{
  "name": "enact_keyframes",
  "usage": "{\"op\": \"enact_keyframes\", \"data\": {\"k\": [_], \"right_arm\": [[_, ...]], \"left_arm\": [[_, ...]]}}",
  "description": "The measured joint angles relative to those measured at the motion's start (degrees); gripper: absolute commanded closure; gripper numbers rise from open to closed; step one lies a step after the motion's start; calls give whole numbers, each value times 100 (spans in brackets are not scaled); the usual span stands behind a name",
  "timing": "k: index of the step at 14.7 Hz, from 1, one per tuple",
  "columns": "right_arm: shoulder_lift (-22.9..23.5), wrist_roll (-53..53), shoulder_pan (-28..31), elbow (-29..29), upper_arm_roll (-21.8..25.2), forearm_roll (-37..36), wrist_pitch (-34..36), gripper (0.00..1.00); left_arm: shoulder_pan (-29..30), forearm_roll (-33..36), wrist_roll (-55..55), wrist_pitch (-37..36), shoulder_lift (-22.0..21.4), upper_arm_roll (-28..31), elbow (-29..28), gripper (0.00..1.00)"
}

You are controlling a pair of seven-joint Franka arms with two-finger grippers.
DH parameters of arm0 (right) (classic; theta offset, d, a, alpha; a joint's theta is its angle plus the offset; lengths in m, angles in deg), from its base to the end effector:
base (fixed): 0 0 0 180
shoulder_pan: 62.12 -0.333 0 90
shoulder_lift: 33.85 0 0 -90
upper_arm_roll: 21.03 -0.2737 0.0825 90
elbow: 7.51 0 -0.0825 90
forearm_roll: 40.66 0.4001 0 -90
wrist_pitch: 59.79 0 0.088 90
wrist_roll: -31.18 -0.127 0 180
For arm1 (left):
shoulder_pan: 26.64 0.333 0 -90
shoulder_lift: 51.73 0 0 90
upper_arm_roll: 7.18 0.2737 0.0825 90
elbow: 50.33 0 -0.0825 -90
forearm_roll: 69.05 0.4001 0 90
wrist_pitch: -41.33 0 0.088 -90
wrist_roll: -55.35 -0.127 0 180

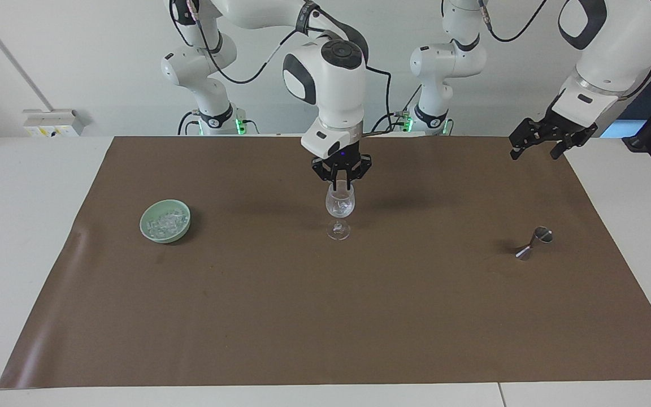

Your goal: Pour wine and add ice with both arms

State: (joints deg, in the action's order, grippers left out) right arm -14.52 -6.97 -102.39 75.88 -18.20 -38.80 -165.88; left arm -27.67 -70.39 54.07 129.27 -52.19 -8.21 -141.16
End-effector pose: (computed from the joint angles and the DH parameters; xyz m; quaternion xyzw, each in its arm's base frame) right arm 0.5296 0.4140 0.4350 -0.9995 0.0086 -0.0187 0.0241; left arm 0.5630 -0.0233 0.5567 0.9993 -0.0293 -0.0213 0.0115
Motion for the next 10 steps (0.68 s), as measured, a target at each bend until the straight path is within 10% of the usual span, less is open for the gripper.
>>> {"op": "enact_keyframes", "data": {"k": [4,6,10], "right_arm": [[-27,0,29,-113,35,-42,210,49],[-60,0,62,-163,66,-106,316,0],[-272,253,323,-208,84,-161,712,0]], "left_arm": [[-4,0,-1,9,-13,-1,-15,0],[-8,0,-3,9,-13,-2,-17,0],[-12,0,-12,9,-14,-4,-19,0]]}}
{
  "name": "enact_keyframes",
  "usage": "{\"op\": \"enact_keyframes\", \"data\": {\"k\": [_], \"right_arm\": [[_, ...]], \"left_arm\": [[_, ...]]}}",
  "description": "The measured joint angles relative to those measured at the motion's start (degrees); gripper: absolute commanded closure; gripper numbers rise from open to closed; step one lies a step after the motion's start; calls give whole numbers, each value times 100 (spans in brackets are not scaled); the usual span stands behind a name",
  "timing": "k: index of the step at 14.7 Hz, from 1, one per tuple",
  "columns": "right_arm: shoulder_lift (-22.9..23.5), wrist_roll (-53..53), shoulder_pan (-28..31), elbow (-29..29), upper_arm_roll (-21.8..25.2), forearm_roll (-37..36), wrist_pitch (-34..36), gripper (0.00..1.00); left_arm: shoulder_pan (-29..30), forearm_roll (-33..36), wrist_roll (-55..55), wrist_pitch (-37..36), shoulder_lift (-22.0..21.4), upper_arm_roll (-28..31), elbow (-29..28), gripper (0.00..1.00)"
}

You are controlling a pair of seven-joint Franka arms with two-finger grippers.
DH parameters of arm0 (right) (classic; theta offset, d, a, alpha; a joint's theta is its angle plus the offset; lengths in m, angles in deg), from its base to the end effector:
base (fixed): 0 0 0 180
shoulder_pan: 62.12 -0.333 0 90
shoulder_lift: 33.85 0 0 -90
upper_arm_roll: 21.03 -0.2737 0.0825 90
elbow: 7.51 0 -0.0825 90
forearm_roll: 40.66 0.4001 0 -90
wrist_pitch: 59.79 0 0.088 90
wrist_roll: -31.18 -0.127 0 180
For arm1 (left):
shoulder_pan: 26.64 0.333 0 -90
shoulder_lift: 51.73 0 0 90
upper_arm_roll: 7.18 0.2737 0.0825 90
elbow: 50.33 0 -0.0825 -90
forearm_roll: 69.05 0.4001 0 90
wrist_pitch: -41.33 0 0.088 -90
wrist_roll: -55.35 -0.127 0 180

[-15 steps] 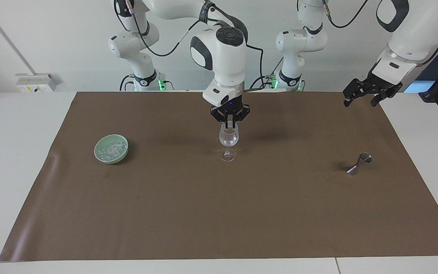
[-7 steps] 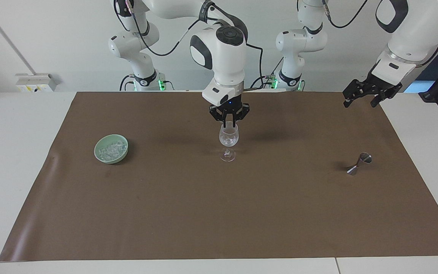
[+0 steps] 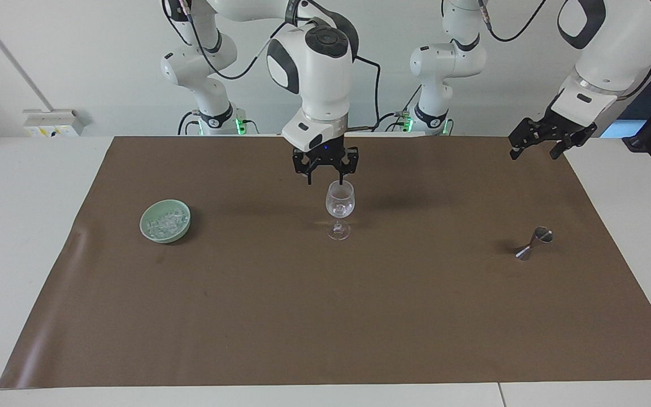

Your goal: Pour wine and add ice with both arms

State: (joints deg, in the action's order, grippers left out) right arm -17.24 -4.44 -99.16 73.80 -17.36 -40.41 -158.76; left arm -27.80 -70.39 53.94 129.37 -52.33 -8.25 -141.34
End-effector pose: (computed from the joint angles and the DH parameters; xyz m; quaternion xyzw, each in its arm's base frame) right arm 0.5445 0.3644 0.4733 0.9998 -0.0185 0.0117 0.0004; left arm 0.5624 -0.0250 0.5567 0.9992 -0.0319 -0.0208 0.0114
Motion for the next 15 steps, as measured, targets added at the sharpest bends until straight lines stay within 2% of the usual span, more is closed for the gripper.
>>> {"op": "enact_keyframes", "data": {"k": [15], "right_arm": [[-1387,2892,2637,-17,38,-14,1877,0]], "left_arm": [[-4,0,-4,-1,-23,-4,-61,0]]}}
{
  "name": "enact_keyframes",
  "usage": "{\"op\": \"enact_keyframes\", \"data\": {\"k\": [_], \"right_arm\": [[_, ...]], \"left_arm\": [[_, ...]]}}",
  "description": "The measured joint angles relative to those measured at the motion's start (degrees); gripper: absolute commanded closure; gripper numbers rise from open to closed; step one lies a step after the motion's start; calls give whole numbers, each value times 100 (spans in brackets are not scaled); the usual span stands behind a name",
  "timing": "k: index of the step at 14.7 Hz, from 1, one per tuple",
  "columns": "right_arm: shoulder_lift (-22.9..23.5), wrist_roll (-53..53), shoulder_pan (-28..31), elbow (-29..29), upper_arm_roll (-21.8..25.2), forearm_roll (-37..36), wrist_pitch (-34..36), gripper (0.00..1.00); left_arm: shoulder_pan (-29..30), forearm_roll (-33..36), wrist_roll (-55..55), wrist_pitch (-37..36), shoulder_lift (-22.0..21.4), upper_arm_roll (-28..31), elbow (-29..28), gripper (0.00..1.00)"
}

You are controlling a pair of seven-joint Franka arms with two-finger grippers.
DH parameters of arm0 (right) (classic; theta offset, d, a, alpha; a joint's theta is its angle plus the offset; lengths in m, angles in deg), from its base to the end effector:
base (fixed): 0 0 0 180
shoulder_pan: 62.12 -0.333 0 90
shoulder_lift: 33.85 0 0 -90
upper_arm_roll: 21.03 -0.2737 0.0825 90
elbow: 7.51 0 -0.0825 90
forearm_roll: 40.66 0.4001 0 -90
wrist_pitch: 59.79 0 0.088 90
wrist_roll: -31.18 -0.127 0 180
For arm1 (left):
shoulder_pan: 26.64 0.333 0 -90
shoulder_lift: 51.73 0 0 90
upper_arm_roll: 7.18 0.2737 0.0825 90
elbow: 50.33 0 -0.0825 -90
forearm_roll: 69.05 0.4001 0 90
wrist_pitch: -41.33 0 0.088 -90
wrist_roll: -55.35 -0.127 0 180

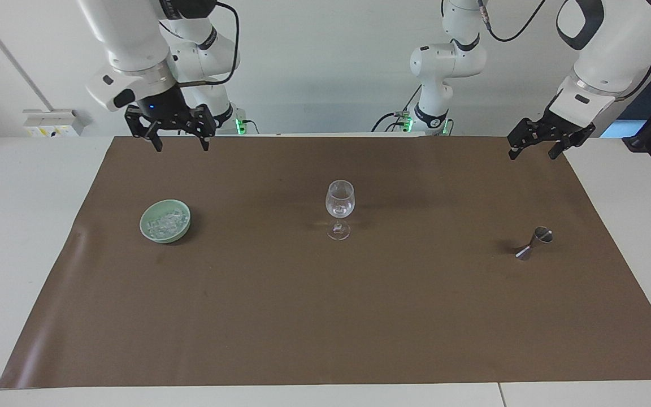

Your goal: Pour wine and add ice with both arms

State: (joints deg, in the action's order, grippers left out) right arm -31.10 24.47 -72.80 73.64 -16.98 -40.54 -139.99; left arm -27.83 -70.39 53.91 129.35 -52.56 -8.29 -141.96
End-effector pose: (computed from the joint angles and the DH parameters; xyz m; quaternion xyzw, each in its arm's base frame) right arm 0.5603 0.0664 0.5946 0.9995 -0.0006 -0.0319 0.0044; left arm 0.5609 -0.0256 0.5537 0.9991 -0.0327 -0.0243 0.0114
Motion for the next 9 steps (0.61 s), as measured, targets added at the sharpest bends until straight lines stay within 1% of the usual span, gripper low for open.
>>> {"op": "enact_keyframes", "data": {"k": [3,5,9], "right_arm": [[-90,289,505,28,-14,2,157,0],[-94,387,718,62,-17,2,156,0],[-233,395,801,265,-22,-37,43,0]], "left_arm": [[-1,0,0,0,-2,-2,-9,0],[-1,0,-1,0,-2,-4,-11,0],[-2,0,-4,4,-3,-9,-11,0]]}}
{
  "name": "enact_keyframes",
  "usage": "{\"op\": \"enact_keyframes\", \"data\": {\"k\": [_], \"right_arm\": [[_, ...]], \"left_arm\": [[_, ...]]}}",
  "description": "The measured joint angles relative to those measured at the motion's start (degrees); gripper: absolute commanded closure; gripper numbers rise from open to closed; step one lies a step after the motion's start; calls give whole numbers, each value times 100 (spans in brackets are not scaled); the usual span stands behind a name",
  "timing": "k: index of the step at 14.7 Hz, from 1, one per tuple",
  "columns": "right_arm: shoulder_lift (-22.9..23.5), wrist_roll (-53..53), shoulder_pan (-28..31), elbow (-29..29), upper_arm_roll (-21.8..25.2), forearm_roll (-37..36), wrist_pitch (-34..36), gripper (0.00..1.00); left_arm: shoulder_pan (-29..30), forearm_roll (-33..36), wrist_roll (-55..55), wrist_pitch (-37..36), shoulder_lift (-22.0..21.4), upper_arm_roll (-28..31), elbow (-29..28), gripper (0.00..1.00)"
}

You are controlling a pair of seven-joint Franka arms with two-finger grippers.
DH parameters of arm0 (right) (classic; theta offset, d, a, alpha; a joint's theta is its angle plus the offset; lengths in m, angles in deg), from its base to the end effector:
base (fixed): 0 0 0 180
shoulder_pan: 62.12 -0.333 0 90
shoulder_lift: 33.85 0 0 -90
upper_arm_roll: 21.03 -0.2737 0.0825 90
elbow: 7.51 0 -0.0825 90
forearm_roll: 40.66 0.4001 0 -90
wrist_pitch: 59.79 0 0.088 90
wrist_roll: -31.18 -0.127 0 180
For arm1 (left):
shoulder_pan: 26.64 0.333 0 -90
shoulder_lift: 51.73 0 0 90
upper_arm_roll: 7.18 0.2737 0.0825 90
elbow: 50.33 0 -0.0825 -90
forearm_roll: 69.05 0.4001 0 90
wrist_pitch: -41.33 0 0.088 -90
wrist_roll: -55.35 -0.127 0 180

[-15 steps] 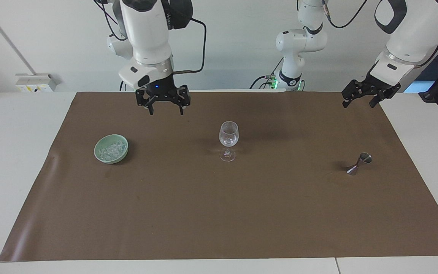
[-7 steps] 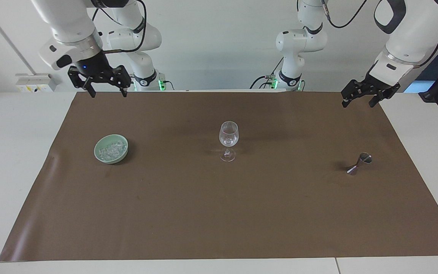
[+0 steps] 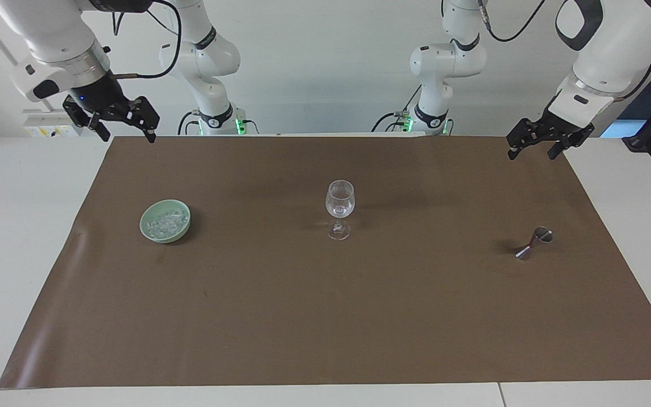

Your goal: Pour wine and add ice with both arms

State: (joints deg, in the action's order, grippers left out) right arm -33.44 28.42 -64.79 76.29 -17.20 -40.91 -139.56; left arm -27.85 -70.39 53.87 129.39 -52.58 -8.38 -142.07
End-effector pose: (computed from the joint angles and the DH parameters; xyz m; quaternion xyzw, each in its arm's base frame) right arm 0.5520 -0.0117 0.5951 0.9987 -0.0345 -0.0387 0.0029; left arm 0.5608 -0.0267 0.5530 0.9990 -0.0340 -0.0248 0.0113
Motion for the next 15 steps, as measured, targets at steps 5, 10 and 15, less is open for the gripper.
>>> {"op": "enact_keyframes", "data": {"k": [5,10,15], "right_arm": [[-251,303,-15,387,-30,-145,-173,0],[-299,317,-39,470,-84,-137,-203,0],[-192,317,-66,484,-97,-134,-226,0]], "left_arm": [[-296,-6,-9,6,-11,-32,-1,0],[-333,-5,-9,202,-13,-15,2,0],[-216,14,-9,219,-13,59,-3,0]]}}
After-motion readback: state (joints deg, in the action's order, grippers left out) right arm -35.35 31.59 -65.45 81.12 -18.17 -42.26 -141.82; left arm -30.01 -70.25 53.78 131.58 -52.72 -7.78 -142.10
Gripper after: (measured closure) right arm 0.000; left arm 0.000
